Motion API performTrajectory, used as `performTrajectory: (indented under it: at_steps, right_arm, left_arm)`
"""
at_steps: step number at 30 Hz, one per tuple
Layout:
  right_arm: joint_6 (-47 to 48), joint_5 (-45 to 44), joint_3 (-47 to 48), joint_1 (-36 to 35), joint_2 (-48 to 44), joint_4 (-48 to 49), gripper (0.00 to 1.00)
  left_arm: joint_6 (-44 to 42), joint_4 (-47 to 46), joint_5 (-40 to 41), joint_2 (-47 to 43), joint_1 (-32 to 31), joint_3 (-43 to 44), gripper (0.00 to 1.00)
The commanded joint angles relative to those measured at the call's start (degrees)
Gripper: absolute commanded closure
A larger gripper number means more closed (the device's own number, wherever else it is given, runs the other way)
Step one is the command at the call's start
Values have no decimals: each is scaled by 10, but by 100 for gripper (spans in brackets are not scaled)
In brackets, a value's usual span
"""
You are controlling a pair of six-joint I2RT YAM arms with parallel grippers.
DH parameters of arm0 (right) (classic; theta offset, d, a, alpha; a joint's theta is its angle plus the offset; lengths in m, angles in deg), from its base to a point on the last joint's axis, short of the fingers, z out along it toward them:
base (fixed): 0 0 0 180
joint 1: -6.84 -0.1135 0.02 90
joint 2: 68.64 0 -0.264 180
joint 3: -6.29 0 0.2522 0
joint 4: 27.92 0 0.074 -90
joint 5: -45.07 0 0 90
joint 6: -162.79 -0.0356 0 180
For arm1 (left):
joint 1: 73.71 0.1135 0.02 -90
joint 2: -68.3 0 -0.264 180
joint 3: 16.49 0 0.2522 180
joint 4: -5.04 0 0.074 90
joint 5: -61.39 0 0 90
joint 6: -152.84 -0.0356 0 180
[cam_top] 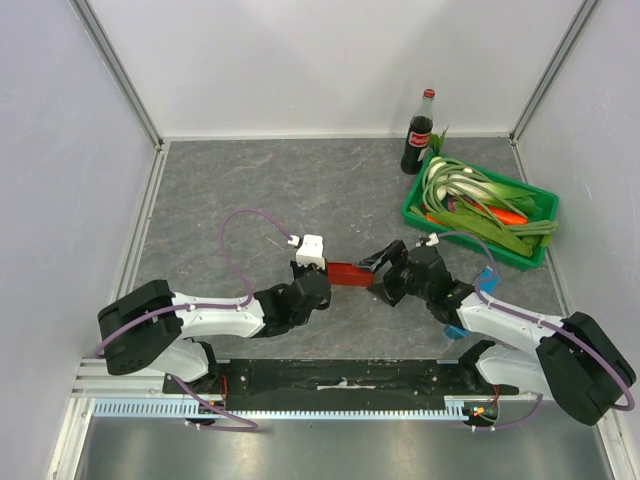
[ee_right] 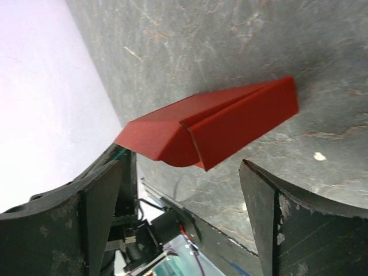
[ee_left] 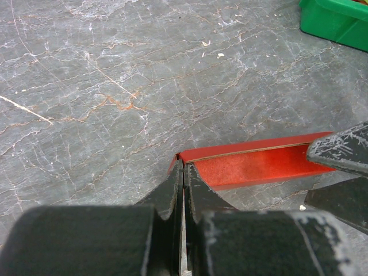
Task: Fold the paper box
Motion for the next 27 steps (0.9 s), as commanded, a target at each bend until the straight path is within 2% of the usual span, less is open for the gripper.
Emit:
performTrajectory:
  at_steps: [1,5,15,27]
  right_arm:
    - [-87,19,-29,-1,11,129,7]
    - [-121,15,-40,-1,19,139,5]
    - [-150,0,-37,-1,44,140,7]
    - [-156,-10,-33,-1,69,153,17]
  left_arm:
    - [18,115,-49,31,-10,-23,98]
    - [20,114,-49,34,-10,-22,98]
    - [16,115,-49,32,-12,-22,98]
    - [13,115,-49,29,-12,-22,98]
